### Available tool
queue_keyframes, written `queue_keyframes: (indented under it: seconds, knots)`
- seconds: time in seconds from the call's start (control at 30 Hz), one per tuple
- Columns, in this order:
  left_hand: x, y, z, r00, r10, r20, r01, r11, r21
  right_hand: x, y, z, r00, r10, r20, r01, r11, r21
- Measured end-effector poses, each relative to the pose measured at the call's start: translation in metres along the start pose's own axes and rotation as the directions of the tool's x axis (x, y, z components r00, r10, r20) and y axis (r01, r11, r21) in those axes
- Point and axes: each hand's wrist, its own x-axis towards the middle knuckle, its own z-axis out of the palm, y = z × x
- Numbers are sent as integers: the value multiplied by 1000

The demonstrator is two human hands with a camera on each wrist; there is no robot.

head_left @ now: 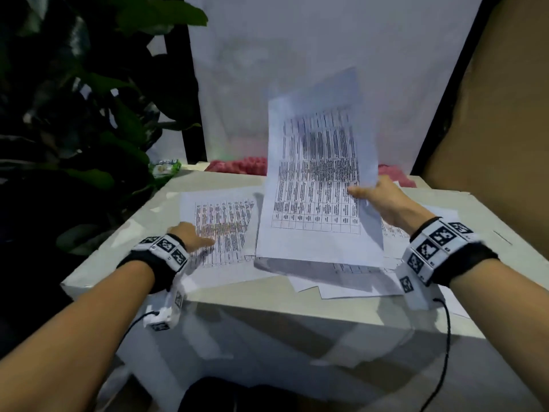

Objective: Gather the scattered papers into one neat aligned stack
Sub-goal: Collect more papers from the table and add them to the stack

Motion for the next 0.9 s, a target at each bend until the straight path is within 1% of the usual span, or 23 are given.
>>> queue_keyframes:
  seconds: [0.13,0.27,0.37,0.43,0.53,0.6,0.67,0.73,0.83,0.9]
  knots:
    - [3,-3,4,998,-44,52,44,999,7,2,6,6,1000,27,-16,-28,999,-38]
    - [7,2,2,998,-42,56,40,998,43,2,9,11,998,39,-44,-41,998,-49]
    - [11,9,-4,995,-30,98,30,1000,5,3,10,13,998,22,-53,-25,998,-52]
    - [15,13,-3,995,-35,96,34,999,8,4,10,12,998,10,-60,-13,998,-56]
    - [17,18,3,996,-15,89,6,994,105,4,8,10,998,-9,-59,4,997,-78]
    - [18,22,5,995,-1,100,-19,980,197,6,7,7,998,-25,-63,21,997,-70]
    - [13,30,5,996,5,84,-26,967,255,8,5,4,998,-33,-61,30,998,-52]
    - [11,38,5,998,12,70,-29,968,249,10,3,1,997,-37,-64,35,999,-38]
    - [9,39,4,995,30,93,-57,951,302,12,5,-3,997,-34,-70,32,999,-37]
    - [7,31,4,991,97,88,-122,931,344,13,8,-7,996,-33,-81,31,999,-32]
